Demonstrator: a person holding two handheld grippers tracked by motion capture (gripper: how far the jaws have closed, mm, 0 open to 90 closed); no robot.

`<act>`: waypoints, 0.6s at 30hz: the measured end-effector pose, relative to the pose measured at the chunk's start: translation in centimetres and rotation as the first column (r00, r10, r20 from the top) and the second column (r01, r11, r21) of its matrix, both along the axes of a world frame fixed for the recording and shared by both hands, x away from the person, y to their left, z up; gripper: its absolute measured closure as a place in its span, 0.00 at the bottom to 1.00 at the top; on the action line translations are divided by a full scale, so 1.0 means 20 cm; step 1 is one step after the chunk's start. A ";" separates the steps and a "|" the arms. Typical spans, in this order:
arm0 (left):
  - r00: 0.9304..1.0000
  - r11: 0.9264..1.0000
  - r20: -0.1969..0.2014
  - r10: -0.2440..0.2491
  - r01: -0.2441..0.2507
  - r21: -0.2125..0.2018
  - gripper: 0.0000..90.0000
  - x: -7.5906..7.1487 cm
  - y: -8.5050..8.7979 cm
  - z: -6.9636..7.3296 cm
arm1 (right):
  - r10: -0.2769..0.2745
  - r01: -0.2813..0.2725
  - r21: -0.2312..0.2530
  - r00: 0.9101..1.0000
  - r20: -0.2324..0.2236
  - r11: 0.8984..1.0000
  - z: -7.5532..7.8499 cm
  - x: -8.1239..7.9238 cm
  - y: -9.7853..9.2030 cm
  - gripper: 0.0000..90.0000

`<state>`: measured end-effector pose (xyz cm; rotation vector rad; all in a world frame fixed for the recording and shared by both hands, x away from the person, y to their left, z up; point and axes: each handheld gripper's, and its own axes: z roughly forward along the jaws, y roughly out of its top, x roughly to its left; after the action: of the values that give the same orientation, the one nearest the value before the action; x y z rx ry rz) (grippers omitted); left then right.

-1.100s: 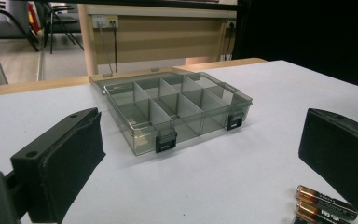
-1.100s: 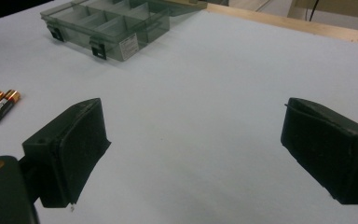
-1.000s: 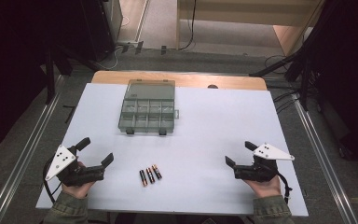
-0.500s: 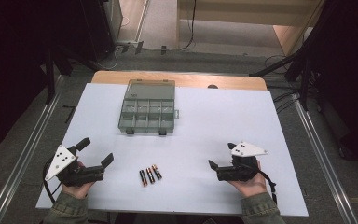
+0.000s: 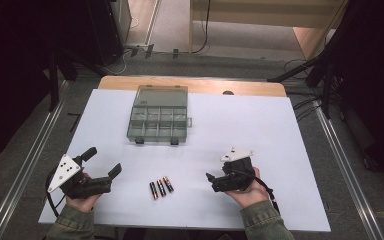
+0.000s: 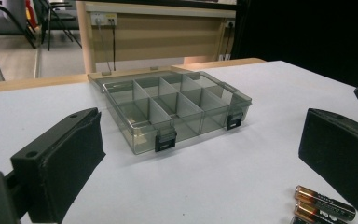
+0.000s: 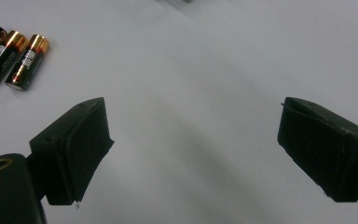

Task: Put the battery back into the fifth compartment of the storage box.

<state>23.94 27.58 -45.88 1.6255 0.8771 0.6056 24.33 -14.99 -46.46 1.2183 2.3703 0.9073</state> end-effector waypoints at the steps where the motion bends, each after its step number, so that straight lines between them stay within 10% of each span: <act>1: 1.000 1.000 0.000 0.000 0.000 0.001 0.00 0.00 0.00 0.00 | 0.000 0.000 0.000 1.000 0.000 1.000 0.00 0.00 0.00 0.11; 11: 1.000 1.000 0.001 -0.001 0.001 -0.002 0.00 0.01 0.00 0.00 | 0.039 -0.043 -0.037 0.994 -0.106 0.998 0.00 0.03 0.19 0.11; 18: 1.000 1.000 0.004 -0.001 0.001 -0.004 0.00 0.01 0.00 0.00 | 0.048 -0.064 -0.063 0.973 -0.226 0.996 -0.01 0.05 0.37 0.11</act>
<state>24.12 27.63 -45.87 1.6207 0.8739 0.6059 25.34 -7.65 -46.61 1.2936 2.6008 0.7293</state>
